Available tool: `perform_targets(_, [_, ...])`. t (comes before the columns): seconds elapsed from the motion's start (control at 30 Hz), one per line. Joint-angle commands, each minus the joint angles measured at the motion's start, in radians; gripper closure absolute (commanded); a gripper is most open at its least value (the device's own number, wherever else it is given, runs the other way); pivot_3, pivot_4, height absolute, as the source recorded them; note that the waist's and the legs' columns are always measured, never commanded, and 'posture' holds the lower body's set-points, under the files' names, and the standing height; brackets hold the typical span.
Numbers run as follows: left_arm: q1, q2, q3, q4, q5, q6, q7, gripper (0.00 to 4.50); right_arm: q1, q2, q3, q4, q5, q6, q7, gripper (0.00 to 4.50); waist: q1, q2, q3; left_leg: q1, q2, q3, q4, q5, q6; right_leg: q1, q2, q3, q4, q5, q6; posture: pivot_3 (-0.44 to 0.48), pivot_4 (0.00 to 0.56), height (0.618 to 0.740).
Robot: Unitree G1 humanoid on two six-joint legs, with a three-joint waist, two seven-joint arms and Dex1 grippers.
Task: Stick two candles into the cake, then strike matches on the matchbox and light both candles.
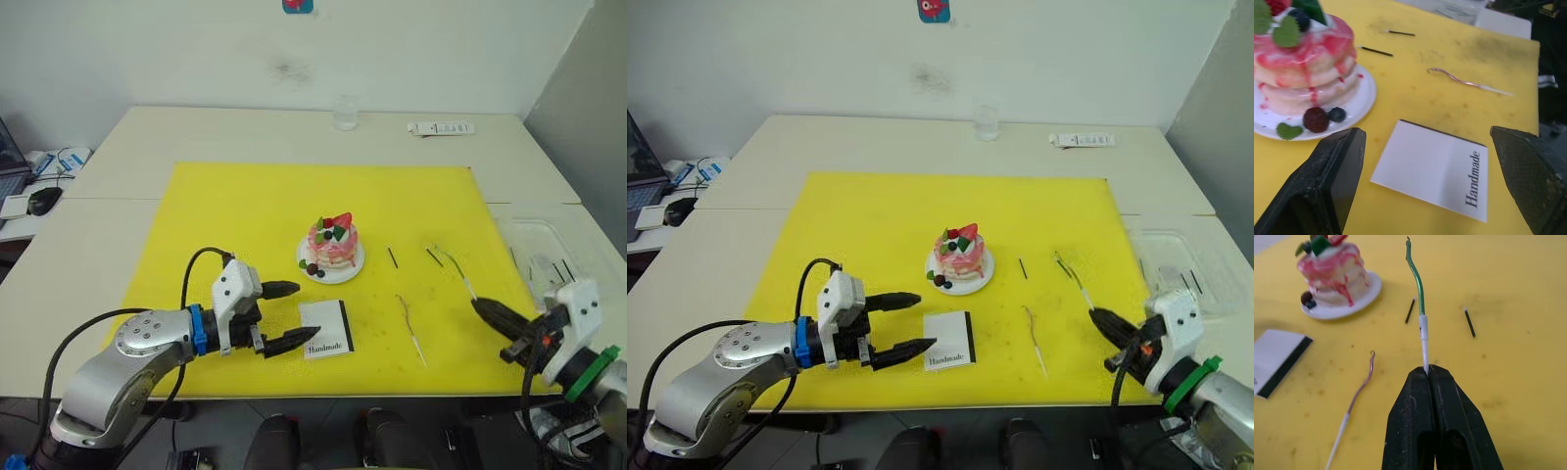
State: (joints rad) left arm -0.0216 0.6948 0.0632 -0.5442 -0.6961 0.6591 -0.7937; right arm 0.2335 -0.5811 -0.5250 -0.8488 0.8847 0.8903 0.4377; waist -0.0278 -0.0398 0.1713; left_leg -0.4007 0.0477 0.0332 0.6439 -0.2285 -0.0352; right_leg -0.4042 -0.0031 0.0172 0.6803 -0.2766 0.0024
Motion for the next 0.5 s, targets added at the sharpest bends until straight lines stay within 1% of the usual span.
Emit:
perform_targets(0.03, [-0.006,-0.031,0.064,-0.055,-0.227,0.151,0.079,0.00,-0.127,-0.051,0.027,-0.015,0.275,0.036,-0.062,4.47,-0.002,0.000,0.000,0.000,0.000,0.000,0.000,0.000,0.000,0.000,0.000,0.000,0.000,0.000,0.000,0.000,0.150,0.740])
perform_targets(0.1, [-0.024,-0.057,0.074,-0.063,-0.313,0.197,0.127,0.00,-0.188,-0.075,0.061,0.007,0.362,0.044,-0.111,4.47,-0.001,0.000,0.000,0.000,0.001,-0.001,0.000,0.000,0.000,0.000,0.000,-0.001,0.000,0.000,0.000,0.000,0.150,0.740])
perform_targets(0.17, [-0.080,-0.108,0.079,-0.062,-0.462,0.241,0.222,0.00,-0.297,-0.085,0.128,0.054,0.464,0.042,-0.168,4.47,0.001,-0.002,0.001,0.000,0.000,-0.002,0.000,0.000,0.000,0.000,0.001,-0.001,0.000,0.000,0.000,0.000,0.150,0.740])
perform_targets(0.23, [-0.132,-0.152,0.074,-0.053,-0.579,0.263,0.299,0.00,-0.386,-0.090,0.188,0.102,0.559,0.037,-0.217,4.47,0.004,-0.002,0.001,-0.001,0.000,-0.002,0.001,0.000,0.000,0.000,0.001,-0.001,0.000,0.001,0.001,0.000,0.150,0.740])
perform_targets(0.37, [-0.207,-0.255,0.044,-0.031,-0.690,0.240,0.454,0.00,-0.484,-0.087,0.264,0.173,0.712,0.013,-0.307,4.47,0.004,-0.002,0.001,-0.001,-0.002,-0.001,0.002,0.000,0.000,0.001,0.002,0.000,-0.001,0.001,0.002,0.000,0.150,0.740])
perform_targets(0.43, [-0.223,-0.289,0.043,-0.024,-0.736,0.229,0.507,0.00,-0.510,-0.092,0.288,0.191,0.768,-0.002,-0.342,4.47,0.003,-0.002,0.001,-0.002,-0.003,0.000,0.002,0.000,0.000,0.001,0.002,0.001,-0.001,0.001,0.003,0.000,0.150,0.740])
perform_targets(0.5, [-0.229,-0.332,0.041,-0.020,-0.819,0.201,0.574,0.00,-0.533,-0.091,0.317,0.203,0.832,-0.016,-0.375,4.47,0.003,-0.002,0.001,-0.003,-0.003,0.000,0.001,0.000,0.000,0.001,0.002,0.001,-0.002,0.001,0.004,0.000,0.150,0.740])
